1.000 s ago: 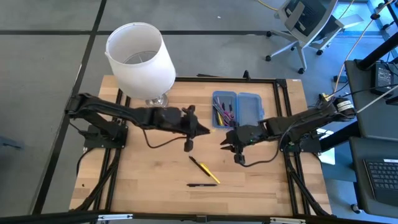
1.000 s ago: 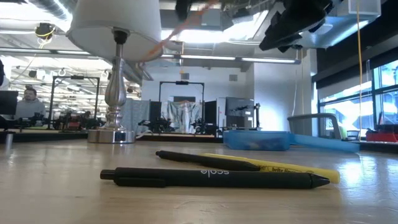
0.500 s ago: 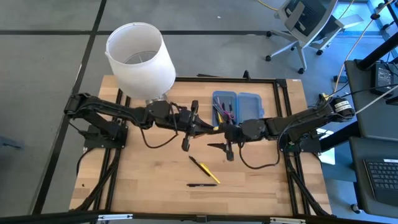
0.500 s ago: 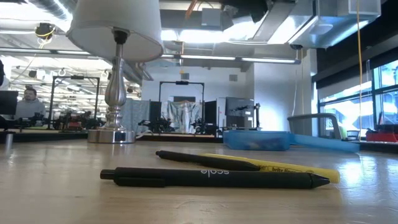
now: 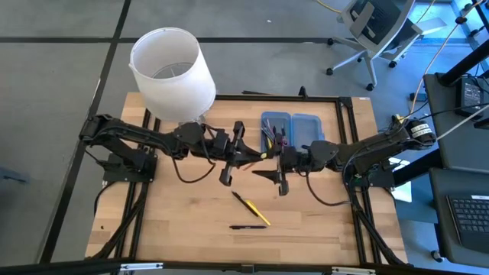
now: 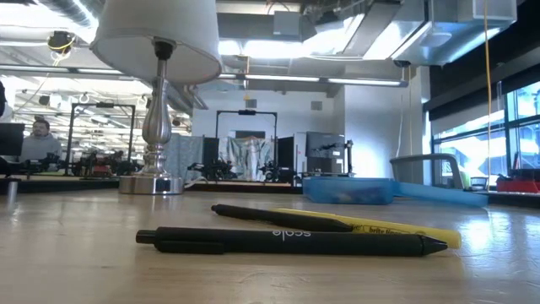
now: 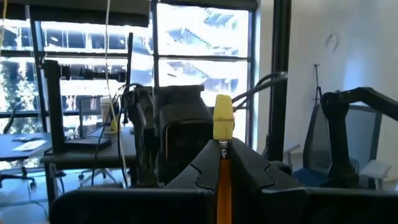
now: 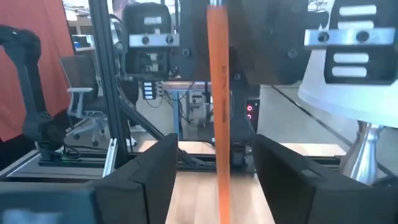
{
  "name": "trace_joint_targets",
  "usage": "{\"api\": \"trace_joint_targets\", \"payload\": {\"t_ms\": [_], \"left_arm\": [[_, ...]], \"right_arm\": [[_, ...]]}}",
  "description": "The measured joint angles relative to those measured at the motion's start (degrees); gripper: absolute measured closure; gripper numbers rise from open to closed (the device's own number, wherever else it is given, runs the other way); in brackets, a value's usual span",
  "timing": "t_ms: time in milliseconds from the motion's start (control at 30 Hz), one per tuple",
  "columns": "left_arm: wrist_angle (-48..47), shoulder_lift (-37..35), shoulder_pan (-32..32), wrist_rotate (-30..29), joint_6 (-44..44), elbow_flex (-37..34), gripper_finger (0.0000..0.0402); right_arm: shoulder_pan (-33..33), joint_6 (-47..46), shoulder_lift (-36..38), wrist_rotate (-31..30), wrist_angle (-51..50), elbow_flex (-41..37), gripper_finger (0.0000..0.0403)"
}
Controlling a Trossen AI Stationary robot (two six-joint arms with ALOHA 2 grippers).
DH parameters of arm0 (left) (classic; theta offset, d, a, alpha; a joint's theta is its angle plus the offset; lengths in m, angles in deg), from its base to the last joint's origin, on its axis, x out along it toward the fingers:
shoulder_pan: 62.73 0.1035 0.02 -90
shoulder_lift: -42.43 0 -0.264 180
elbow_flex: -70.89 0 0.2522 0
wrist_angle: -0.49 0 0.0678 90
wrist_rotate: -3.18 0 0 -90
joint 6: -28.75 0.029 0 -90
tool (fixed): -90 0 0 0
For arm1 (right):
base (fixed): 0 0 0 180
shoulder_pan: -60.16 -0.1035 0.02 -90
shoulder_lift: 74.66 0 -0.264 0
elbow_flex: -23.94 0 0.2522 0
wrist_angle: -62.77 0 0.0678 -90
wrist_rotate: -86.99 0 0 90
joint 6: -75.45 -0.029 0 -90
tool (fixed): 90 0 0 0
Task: Pick & place school supplies into a supply box
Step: Put the orange pencil into the blue supply box
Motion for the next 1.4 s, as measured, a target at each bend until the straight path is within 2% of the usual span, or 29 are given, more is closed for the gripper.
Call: {"api": "trace_joint_targets", "payload": {"t_ms": [567, 833, 1067, 1167, 1267, 1400], "left_arm": [[-0.4, 0.0, 0.1, 0.0, 0.0, 0.0, 0.0388], [-0.6, 0.0, 0.1, -0.3, -0.2, 0.0, 0.0385], [-2.7, -0.1, 0.1, -0.7, 4.8, 0.0, 0.0344], [-5.2, -0.7, 0.3, -2.2, 5.0, 0.0, 0.0327], [-10.2, -2.0, 0.9, -2.9, 4.7, 0.0, 0.0316], [-20.0, -4.6, 1.5, -3.3, 3.2, 0.0, 0.0308]], "right_arm": [[1.5, -0.2, 0.0, 5.1, 2.3, 0.0, 0.0305], [1.6, 0.2, 0.0, 5.0, 2.0, 0.0, 0.0376], [1.6, -0.3, 0.0, 5.0, 0.0, 0.0, 0.0376], [1.5, -0.3, 0.0, 2.8, -1.5, 0.0, 0.0376], [1.5, -0.4, 0.0, -0.9, -3.4, 0.0, 0.0376], [1.6, 0.0, 0.2, -1.9, -3.5, 0.0, 0.0376]]}}
